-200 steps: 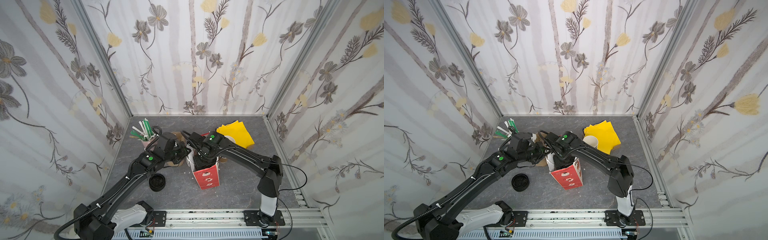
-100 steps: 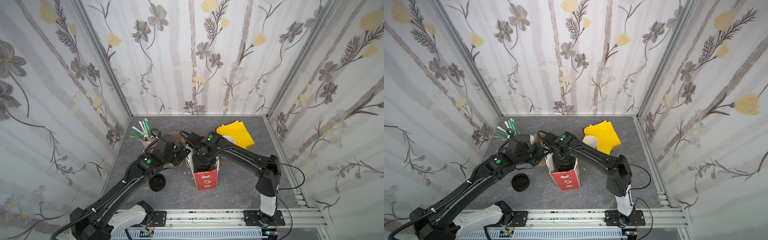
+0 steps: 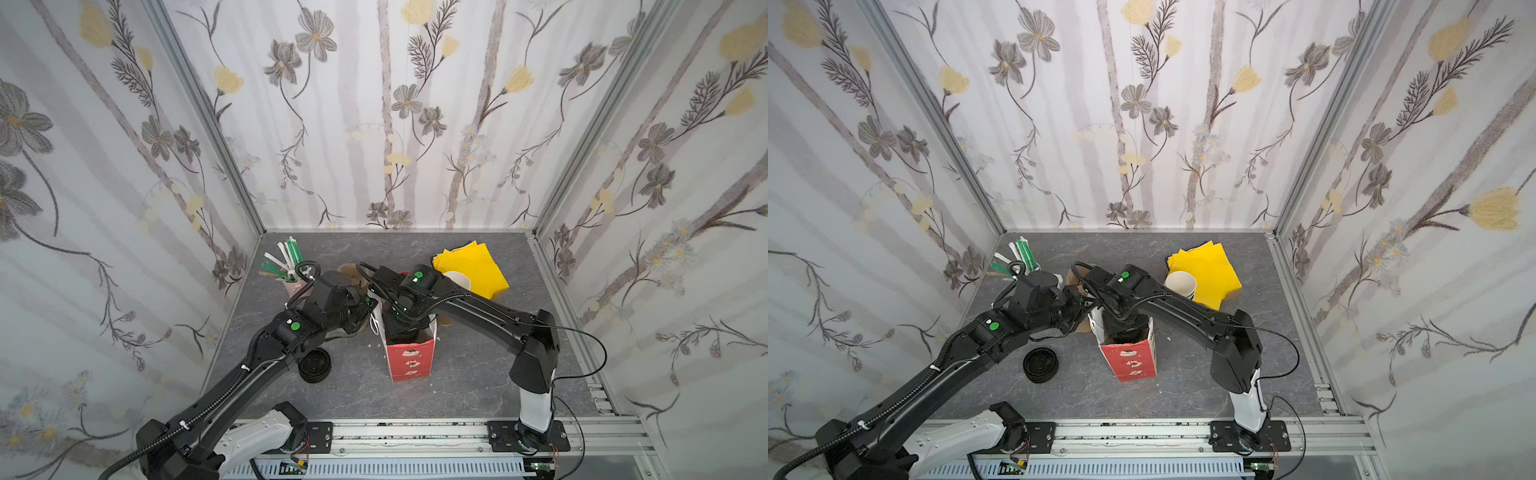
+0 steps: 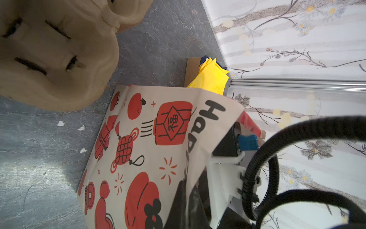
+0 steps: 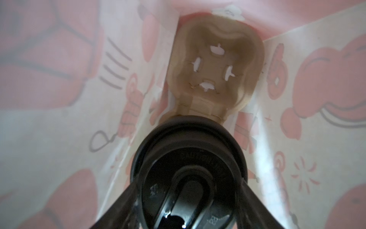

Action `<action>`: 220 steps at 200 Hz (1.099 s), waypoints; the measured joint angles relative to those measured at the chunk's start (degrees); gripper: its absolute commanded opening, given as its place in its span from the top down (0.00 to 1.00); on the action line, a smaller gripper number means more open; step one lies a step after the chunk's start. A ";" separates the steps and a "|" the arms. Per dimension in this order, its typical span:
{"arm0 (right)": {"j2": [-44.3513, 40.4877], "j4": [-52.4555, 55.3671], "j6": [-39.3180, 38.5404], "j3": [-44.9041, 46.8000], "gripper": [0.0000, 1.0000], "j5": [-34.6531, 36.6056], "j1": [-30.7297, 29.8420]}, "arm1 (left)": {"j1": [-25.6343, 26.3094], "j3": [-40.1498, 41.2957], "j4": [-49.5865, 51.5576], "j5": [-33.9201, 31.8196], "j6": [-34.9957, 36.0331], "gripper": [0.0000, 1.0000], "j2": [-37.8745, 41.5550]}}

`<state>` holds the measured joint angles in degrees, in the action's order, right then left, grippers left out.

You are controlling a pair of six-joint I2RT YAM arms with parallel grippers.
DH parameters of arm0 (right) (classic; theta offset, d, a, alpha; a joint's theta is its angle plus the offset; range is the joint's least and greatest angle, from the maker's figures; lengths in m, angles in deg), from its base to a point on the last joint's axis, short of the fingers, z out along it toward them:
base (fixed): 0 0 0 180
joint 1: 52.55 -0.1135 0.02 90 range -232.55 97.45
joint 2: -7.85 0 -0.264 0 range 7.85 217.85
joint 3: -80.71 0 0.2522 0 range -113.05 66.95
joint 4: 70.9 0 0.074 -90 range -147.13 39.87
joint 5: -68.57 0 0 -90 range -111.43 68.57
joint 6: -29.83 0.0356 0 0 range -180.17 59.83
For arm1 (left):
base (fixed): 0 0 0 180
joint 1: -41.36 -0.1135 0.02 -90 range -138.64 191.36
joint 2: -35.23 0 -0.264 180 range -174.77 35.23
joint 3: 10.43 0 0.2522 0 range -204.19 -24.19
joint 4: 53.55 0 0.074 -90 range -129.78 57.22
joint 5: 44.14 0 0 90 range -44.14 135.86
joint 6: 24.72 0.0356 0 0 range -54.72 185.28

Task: Pack a coffee takeout order
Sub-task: Place the coffee cup in the cup tray.

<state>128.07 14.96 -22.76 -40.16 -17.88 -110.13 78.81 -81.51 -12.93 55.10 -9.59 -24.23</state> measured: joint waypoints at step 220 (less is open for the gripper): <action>0.57 -7.39 -0.42 7.58 0.45 -0.15 0.28 | -0.07 0.55 -0.28 -0.07 0.57 0.96 -0.22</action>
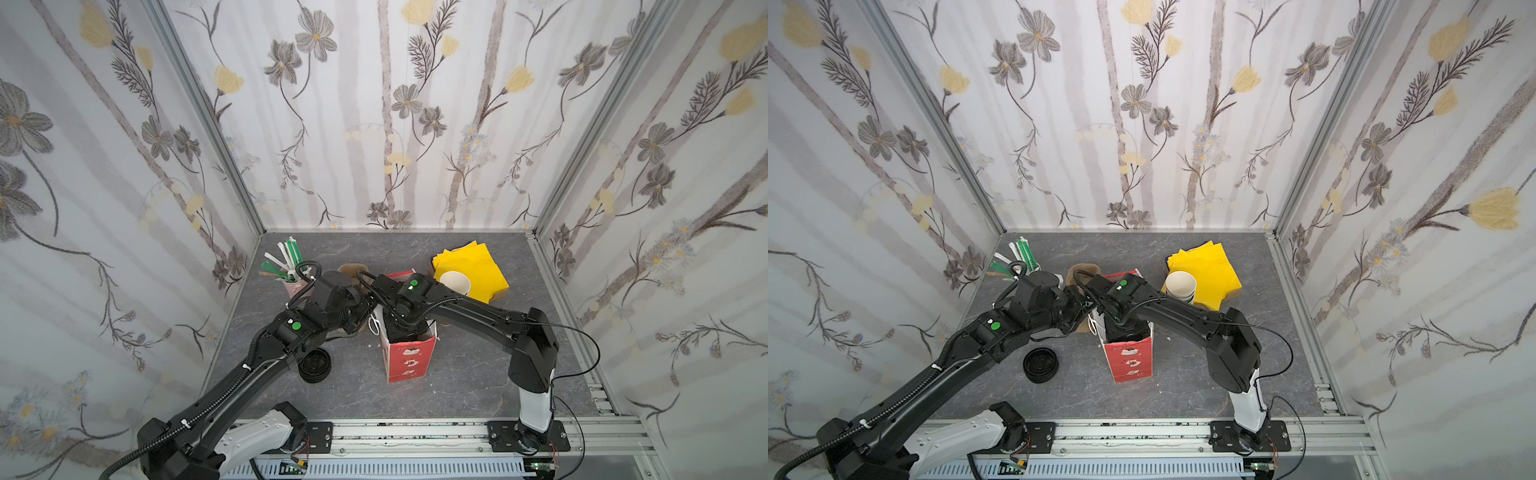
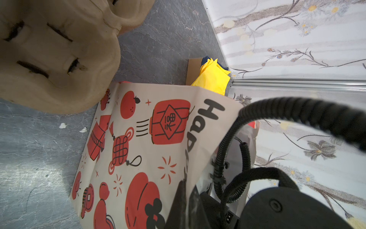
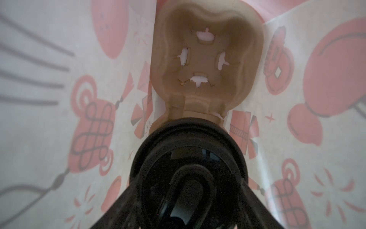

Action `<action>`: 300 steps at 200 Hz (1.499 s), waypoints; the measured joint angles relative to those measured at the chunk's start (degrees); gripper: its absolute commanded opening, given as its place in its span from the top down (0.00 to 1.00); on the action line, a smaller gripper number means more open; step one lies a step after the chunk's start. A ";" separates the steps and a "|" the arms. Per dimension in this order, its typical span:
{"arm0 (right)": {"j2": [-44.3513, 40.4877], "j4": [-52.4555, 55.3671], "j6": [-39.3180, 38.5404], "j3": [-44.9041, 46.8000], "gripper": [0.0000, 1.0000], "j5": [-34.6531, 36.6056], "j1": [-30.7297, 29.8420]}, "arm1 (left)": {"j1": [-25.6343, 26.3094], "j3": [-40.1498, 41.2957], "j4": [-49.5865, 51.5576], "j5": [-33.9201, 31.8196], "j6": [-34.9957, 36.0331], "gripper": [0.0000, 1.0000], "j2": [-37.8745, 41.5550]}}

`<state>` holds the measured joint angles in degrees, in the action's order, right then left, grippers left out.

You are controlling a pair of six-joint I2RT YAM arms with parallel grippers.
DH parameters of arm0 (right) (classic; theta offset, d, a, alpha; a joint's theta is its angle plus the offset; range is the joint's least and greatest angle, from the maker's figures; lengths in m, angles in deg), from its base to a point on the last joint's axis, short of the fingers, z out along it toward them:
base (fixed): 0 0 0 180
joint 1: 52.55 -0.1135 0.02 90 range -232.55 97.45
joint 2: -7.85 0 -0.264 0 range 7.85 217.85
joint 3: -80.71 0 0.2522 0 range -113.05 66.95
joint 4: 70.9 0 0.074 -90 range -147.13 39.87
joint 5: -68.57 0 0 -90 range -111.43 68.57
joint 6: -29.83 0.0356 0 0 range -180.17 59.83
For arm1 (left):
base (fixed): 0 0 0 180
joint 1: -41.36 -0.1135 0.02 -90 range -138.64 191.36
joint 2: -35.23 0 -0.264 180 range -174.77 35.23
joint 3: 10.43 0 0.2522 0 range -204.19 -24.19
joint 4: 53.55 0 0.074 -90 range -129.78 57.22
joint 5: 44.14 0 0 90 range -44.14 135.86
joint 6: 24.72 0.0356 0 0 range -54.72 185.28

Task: Pack a coffee takeout order
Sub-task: Place the coffee cup in the cup tray.

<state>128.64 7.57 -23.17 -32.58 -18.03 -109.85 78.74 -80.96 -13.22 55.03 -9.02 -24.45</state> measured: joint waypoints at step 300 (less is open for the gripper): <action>-6.91 -8.02 0.02 8.96 0.48 2.43 -1.95 | -0.63 0.96 -0.57 0.42 0.61 1.00 1.16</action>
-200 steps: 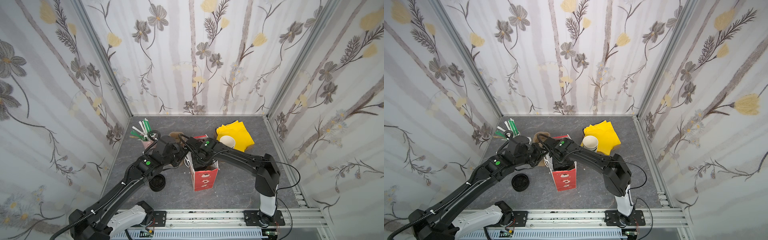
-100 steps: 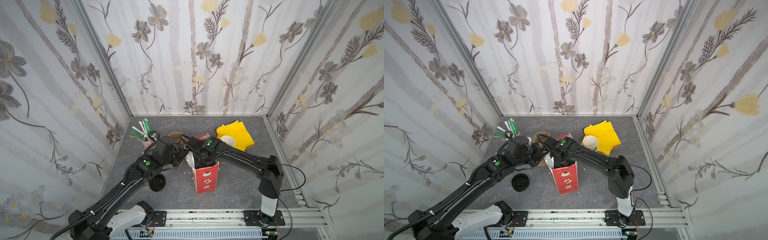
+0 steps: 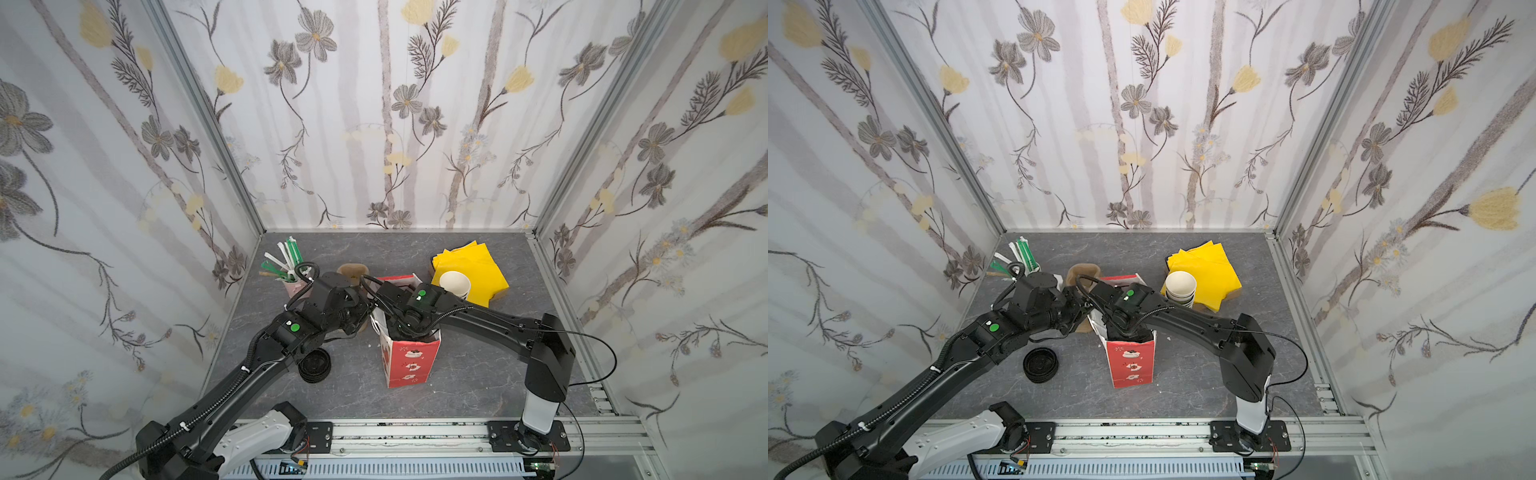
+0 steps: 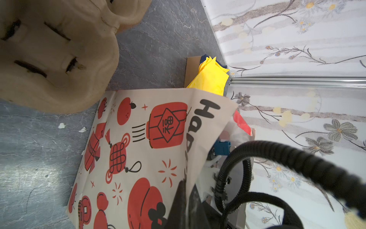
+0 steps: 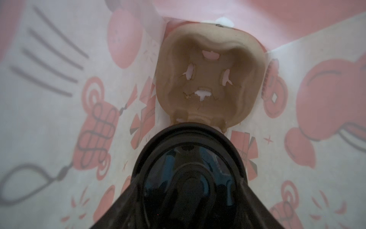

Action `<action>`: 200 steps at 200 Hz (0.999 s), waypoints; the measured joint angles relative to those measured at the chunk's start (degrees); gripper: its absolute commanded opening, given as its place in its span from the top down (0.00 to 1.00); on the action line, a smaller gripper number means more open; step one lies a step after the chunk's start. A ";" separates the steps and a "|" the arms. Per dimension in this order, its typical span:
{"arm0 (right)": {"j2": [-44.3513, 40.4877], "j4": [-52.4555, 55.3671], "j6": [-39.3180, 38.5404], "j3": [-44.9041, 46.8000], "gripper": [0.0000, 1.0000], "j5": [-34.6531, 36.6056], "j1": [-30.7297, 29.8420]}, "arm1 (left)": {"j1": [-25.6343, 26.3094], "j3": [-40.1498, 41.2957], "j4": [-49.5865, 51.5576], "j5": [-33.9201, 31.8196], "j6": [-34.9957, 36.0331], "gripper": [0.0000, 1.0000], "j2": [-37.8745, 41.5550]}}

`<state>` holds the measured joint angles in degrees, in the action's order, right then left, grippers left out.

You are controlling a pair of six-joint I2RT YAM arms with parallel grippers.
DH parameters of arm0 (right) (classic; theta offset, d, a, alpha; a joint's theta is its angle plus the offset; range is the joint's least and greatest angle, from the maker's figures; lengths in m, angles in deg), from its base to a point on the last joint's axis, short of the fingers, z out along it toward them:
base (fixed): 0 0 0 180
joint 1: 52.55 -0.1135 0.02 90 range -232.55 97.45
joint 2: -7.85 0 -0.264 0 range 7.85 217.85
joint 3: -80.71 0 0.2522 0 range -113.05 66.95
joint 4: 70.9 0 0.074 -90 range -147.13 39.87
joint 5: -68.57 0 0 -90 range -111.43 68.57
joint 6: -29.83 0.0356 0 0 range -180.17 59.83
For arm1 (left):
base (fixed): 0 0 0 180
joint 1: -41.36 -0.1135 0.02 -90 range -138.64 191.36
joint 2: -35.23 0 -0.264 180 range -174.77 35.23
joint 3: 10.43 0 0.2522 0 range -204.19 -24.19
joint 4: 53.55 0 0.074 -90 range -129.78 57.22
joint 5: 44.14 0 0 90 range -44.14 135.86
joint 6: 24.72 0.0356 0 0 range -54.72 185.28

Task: Pack a coffee takeout order
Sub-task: Place the coffee cup in the cup tray.

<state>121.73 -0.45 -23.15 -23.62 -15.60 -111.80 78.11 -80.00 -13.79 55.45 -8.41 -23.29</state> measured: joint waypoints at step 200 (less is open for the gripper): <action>-3.98 -3.50 2.99 2.51 0.47 1.99 -1.42 | -1.36 0.83 0.17 -0.79 1.53 1.00 0.72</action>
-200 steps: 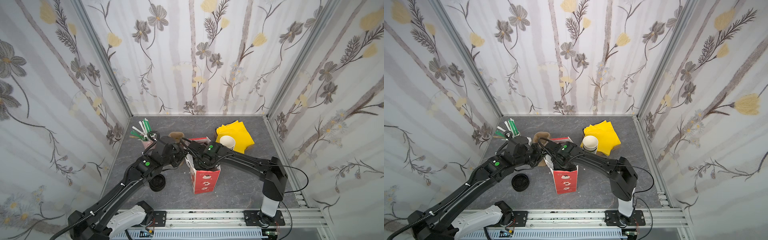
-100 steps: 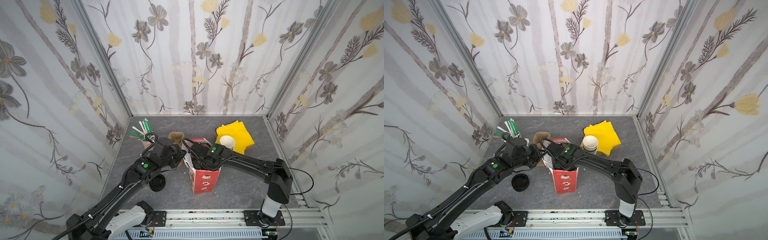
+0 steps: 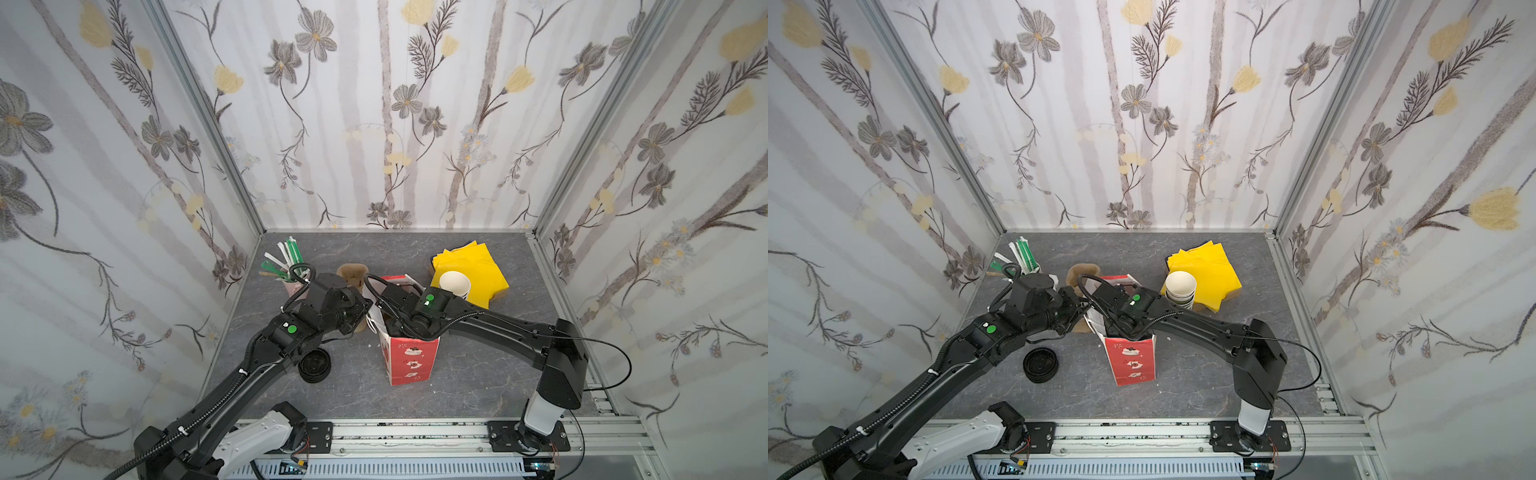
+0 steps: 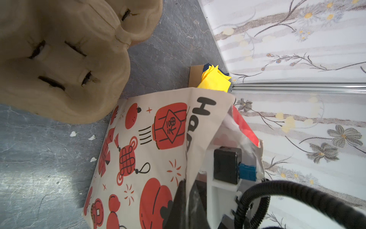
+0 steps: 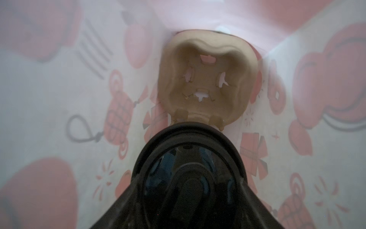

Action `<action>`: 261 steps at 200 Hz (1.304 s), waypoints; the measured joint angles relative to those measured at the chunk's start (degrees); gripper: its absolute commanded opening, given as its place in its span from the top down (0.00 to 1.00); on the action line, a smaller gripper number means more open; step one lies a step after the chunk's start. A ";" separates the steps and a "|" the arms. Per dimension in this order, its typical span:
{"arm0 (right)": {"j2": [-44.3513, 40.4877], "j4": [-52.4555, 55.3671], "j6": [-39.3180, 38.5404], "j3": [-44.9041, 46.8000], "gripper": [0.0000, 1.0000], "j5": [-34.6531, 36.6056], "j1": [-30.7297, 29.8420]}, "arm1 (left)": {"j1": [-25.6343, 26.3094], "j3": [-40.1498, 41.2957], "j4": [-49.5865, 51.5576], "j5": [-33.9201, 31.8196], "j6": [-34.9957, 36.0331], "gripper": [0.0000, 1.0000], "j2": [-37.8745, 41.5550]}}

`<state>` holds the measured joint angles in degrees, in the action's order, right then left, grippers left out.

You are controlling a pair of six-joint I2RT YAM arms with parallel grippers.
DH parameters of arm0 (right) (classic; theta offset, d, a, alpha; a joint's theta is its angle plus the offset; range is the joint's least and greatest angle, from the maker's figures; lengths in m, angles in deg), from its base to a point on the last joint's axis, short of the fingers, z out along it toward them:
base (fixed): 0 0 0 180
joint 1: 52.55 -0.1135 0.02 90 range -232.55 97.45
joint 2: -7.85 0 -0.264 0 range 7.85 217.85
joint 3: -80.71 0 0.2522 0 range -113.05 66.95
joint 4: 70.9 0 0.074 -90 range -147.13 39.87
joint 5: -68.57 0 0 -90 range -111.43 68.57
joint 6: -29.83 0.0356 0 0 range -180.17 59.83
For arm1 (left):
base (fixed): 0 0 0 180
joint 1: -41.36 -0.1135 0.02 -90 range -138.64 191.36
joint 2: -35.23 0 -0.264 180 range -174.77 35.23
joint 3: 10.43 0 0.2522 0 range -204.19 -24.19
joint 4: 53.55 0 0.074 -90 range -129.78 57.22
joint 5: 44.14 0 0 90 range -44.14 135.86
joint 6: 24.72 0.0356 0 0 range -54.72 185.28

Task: Pack a coffee takeout order
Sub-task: Place the coffee cup in the cup tray.

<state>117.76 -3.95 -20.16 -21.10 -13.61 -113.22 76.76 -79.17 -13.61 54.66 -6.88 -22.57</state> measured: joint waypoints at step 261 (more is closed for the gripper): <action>-2.78 -6.32 -0.17 5.88 0.48 3.04 -0.50 | 0.00 0.02 0.55 0.02 6.60 1.00 0.42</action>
<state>114.98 -10.26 -20.33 -15.22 -10.58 -113.72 76.76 -79.15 -13.06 54.68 -0.28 -22.15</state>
